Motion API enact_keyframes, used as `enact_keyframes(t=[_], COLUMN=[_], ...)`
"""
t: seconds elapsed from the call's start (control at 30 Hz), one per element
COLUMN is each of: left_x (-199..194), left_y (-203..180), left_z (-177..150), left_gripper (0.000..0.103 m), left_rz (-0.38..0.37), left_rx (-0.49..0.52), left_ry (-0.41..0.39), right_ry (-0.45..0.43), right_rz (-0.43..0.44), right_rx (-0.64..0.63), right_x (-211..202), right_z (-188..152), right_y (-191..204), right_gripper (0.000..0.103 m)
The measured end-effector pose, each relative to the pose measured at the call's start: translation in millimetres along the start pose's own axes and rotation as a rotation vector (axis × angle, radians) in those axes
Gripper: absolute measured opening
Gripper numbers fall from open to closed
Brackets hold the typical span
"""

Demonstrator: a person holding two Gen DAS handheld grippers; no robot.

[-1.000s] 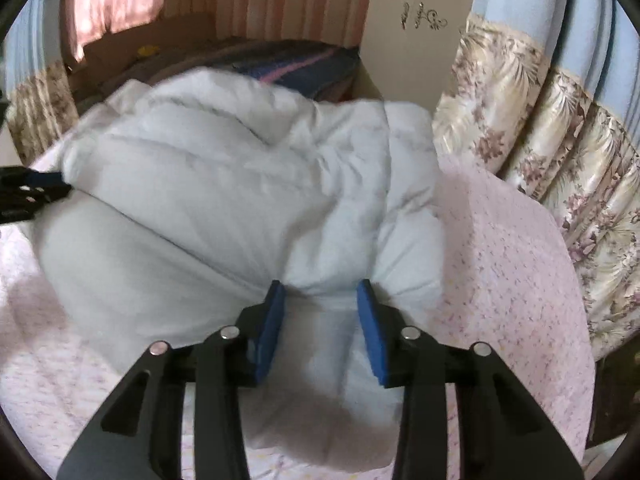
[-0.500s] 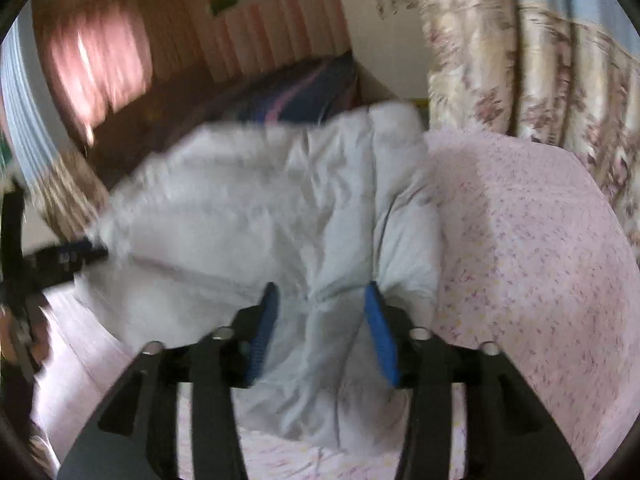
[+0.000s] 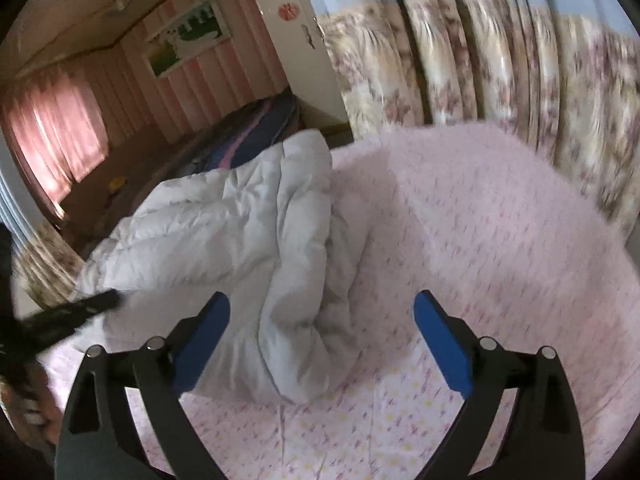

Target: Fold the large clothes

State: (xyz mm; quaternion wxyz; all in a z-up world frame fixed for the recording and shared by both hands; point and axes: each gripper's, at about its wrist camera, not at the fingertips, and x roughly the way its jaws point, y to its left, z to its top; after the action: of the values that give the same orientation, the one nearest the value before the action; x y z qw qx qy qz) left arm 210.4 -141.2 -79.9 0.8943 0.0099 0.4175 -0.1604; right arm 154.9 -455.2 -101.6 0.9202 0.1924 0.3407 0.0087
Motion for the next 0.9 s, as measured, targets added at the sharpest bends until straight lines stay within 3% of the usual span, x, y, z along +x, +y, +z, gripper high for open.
enact_keyframes(t=[0.13, 0.27, 0.4, 0.6, 0.7, 0.77, 0.83, 0.9], left_x=[27.7, 58.8, 61.5, 63.8, 63.8, 64.3, 65.5, 65.6], left_y=[7.2, 25.7, 18.6, 26.4, 26.2, 25.2, 23.3, 23.6], left_z=[2.0, 1.4, -3.4, -2.4, -2.1, -2.3, -2.5, -2.9], left_gripper=[0.000, 0.000, 0.000, 0.000, 0.000, 0.000, 0.000, 0.000], left_rz=[0.013, -0.027, 0.009, -0.020, -0.018, -0.014, -0.005, -0.007], left_rx=[-0.036, -0.105, -0.062, -0.074, -0.068, -0.071, -0.063, -0.061], left_ry=[0.034, 0.102, 0.090, 0.099, 0.098, 0.095, 0.094, 0.096], right_ry=[0.051, 0.086, 0.123, 0.157, 0.159, 0.164, 0.166, 0.158], right_rz=[0.065, 0.139, 0.183, 0.223, 0.200, 0.203, 0.240, 0.240], right_rx=[0.086, 0.148, 0.192, 0.216, 0.151, 0.145, 0.171, 0.163], right_x=[13.8, 29.8, 51.5, 83.5, 95.1, 101.8, 103.8, 98.2], right_z=[-6.5, -8.6, -4.7, -1.5, 1.6, 3.4, 5.9, 8.1], right_y=[-14.3, -20.1, -20.9, -11.1, 6.2, 12.1, 11.7, 15.8], right_gripper=[0.093, 0.093, 0.093, 0.093, 0.084, 0.064, 0.050, 0.045])
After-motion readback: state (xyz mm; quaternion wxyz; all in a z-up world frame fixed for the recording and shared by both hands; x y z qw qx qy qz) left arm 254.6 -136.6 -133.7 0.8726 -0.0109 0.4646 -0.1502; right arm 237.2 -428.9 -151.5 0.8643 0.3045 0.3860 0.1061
